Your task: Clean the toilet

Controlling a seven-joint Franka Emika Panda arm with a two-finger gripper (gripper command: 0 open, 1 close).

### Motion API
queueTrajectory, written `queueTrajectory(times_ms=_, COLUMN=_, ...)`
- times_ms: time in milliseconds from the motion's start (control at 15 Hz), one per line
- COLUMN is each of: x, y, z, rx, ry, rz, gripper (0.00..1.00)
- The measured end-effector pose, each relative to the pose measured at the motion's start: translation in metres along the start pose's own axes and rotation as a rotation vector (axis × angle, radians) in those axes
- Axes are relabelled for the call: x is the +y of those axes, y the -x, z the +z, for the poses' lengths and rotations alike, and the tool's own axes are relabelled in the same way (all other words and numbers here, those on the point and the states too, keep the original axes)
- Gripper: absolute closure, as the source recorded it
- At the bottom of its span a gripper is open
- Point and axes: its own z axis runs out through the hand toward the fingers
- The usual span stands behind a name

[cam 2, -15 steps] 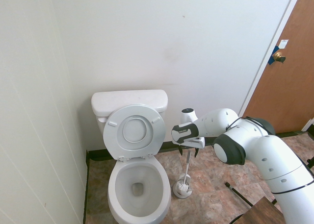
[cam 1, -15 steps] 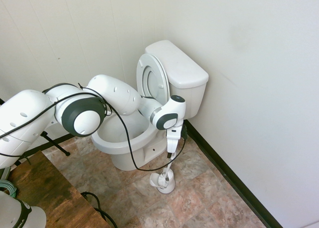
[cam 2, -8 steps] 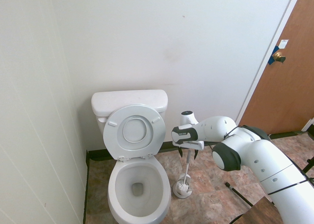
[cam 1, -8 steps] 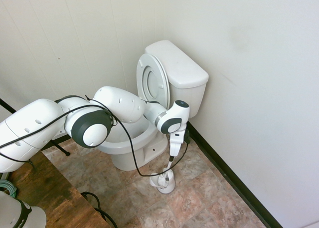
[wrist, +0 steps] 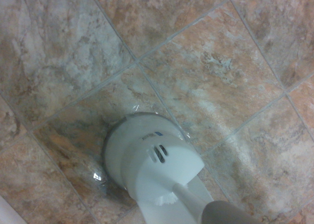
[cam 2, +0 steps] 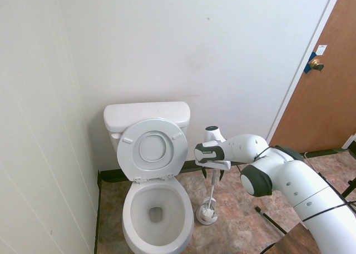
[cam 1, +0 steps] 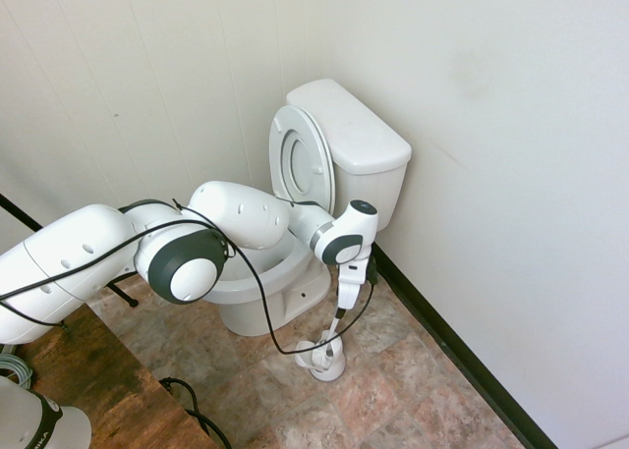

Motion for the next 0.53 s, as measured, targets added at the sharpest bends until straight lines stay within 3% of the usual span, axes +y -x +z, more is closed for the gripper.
queueTrajectory(times_ms=533, x=0.0002, y=-0.0005, z=0.0016, rx=-0.004, ry=0.002, rz=0.002, gripper=1.0)
